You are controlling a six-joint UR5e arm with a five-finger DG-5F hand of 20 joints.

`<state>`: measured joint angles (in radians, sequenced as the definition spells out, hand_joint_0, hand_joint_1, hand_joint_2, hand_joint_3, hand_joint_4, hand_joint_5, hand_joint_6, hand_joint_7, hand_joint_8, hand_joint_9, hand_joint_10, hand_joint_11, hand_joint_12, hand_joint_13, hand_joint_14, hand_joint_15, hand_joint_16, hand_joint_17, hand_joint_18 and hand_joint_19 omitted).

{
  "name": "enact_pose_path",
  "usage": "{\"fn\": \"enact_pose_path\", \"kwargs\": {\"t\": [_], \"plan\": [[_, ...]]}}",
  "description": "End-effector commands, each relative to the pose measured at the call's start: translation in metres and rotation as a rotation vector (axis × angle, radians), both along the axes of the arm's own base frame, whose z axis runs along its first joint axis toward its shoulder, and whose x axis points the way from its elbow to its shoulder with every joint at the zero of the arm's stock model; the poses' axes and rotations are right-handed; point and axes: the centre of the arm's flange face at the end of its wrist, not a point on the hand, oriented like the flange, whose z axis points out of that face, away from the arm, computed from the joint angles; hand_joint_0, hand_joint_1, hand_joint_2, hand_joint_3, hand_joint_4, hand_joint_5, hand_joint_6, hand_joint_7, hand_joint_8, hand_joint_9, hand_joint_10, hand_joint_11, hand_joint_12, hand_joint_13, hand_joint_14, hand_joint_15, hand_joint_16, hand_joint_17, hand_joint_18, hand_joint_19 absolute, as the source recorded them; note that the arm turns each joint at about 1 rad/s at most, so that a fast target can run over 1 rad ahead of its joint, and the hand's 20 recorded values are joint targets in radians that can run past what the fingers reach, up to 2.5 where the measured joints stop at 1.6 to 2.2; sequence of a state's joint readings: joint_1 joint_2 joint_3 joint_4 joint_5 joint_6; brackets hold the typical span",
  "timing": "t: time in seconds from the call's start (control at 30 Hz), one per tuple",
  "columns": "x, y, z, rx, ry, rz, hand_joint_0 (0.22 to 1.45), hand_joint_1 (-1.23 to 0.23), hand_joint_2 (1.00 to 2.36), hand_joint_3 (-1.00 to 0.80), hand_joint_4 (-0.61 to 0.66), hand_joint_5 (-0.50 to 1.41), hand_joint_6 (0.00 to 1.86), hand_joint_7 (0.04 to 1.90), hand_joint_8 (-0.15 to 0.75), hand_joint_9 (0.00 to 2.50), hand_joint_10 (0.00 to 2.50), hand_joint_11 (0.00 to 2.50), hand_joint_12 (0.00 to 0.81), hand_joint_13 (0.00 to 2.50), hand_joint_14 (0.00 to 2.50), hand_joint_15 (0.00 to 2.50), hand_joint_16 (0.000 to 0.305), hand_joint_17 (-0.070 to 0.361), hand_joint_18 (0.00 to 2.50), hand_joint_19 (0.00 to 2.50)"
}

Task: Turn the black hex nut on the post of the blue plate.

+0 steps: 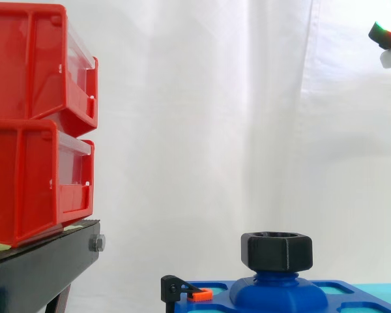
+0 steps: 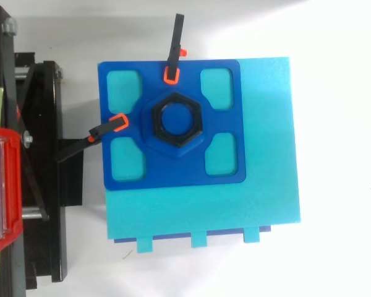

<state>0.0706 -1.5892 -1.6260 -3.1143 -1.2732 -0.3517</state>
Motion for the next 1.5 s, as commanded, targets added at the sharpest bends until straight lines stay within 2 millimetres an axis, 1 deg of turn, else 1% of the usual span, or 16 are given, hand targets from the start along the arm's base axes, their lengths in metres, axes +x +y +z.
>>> {"fn": "enact_pose_path", "kwargs": {"t": [0.0, 0.2, 0.43, 0.53, 0.6, 0.73, 0.87, 0.97, 1.03, 1.1, 1.13, 1.17, 1.3, 1.33, 1.4, 1.47], "plan": [[-0.001, 0.0, -0.001, -0.001, 0.006, 0.0, 0.41, -0.46, 1.0, -0.5, 0.15, -0.23, 0.5, 0.75, 0.259, 0.31, 0.0, 0.0, 0.407, 0.28, 0.0, 0.05, 0.076, 0.171, 0.0, 0.04], [-0.003, 0.0, -0.002, -0.001, 0.026, 0.0, 0.41, -0.49, 1.0, -0.5, 0.14, -0.23, 0.5, 0.75, 0.256, 0.29, 0.0, 0.0, 0.403, 0.26, 0.0, 0.04, 0.076, 0.171, 0.02, 0.04], [-0.003, 0.0, -0.002, -0.003, 0.026, -0.003, 0.39, -0.65, 1.0, -0.5, 0.14, -0.24, 0.5, 0.75, 0.243, 0.24, 0.0, 0.0, 0.401, 0.23, 0.0, 0.01, 0.075, 0.169, 0.03, 0.03], [-0.002, -0.001, -0.003, -0.009, 0.026, -0.004, 0.39, -0.69, 1.0, -0.5, 0.13, -0.25, 0.5, 0.75, 0.243, 0.23, 0.0, 0.0, 0.399, 0.22, 0.0, 0.0, 0.074, 0.167, 0.04, 0.02], [-0.001, 0.001, -0.002, -0.016, 0.021, -0.002, 0.39, -0.7, 1.0, -0.5, 0.13, -0.25, 0.5, 0.75, 0.243, 0.22, 0.0, 0.0, 0.399, 0.21, 0.0, 0.0, 0.074, 0.166, 0.04, 0.02], [0.011, 0.006, -0.012, -0.062, 0.024, 0.009, 0.39, -0.65, 1.0, -0.5, 0.13, -0.26, 0.5, 0.76, 0.239, 0.19, 0.0, 0.0, 0.398, 0.17, 0.0, 0.01, 0.073, 0.165, 0.0, 0.05], [0.039, 0.014, -0.026, -0.135, 0.034, 0.023, 0.39, -0.63, 1.0, -0.5, 0.13, -0.26, 0.5, 0.76, 0.239, 0.18, 0.0, 0.0, 0.399, 0.16, 0.0, 0.01, 0.073, 0.164, 0.0, 0.05], [0.08, 0.02, -0.026, -0.199, 0.051, 0.031, 0.4, -0.6, 1.0, -0.5, 0.13, -0.25, 0.5, 0.76, 0.236, 0.18, 0.0, 0.0, 0.394, 0.16, 0.0, 0.01, 0.072, 0.161, 0.0, 0.05], [0.091, 0.021, -0.025, -0.22, 0.072, 0.035, 0.4, -0.59, 1.0, -0.5, 0.13, -0.25, 0.5, 0.77, 0.238, 0.18, 0.0, 0.0, 0.396, 0.16, 0.0, 0.0, 0.072, 0.161, 0.0, 0.06], [0.116, 0.025, -0.024, -0.281, 0.155, 0.053, 0.4, -0.59, 1.0, -0.5, 0.13, -0.25, 0.5, 0.76, 0.238, 0.18, 0.0, 0.0, 0.396, 0.16, 0.0, 0.01, 0.072, 0.161, 0.0, 0.06], [0.121, 0.025, -0.025, -0.294, 0.174, 0.056, 0.4, -0.58, 1.0, -0.5, 0.13, -0.25, 0.5, 0.77, 0.238, 0.18, 0.0, 0.0, 0.395, 0.16, 0.0, 0.01, 0.071, 0.161, 0.0, 0.06], [0.133, 0.028, -0.027, -0.327, 0.213, 0.067, 0.4, -0.58, 1.0, -0.5, 0.14, -0.25, 0.5, 0.77, 0.239, 0.18, 0.0, 0.0, 0.395, 0.16, 0.0, 0.01, 0.071, 0.161, 0.0, 0.06], [0.143, 0.028, -0.027, -0.371, 0.259, 0.077, 0.4, -0.56, 1.0, -0.5, 0.14, -0.25, 0.5, 0.77, 0.242, 0.18, 0.0, 0.0, 0.397, 0.16, 0.0, 0.0, 0.071, 0.161, 0.0, 0.06], [0.146, 0.028, -0.032, -0.379, 0.269, 0.08, 0.4, -0.56, 1.0, -0.5, 0.14, -0.25, 0.5, 0.77, 0.241, 0.18, 0.0, 0.0, 0.397, 0.16, 0.0, 0.01, 0.071, 0.161, 0.0, 0.07], [0.146, 0.028, -0.032, -0.379, 0.269, 0.08, 0.4, -0.55, 1.0, -0.5, 0.14, -0.25, 0.5, 0.76, 0.242, 0.18, 0.0, 0.0, 0.397, 0.16, 0.0, 0.0, 0.071, 0.16, 0.0, 0.06], [0.153, 0.027, -0.026, -0.49, 0.237, 0.055, 0.41, -0.55, 1.0, -0.5, 0.14, -0.25, 0.5, 0.77, 0.242, 0.19, 0.0, 0.0, 0.397, 0.17, 0.0, 0.01, 0.071, 0.16, 0.01, 0.07]]}}
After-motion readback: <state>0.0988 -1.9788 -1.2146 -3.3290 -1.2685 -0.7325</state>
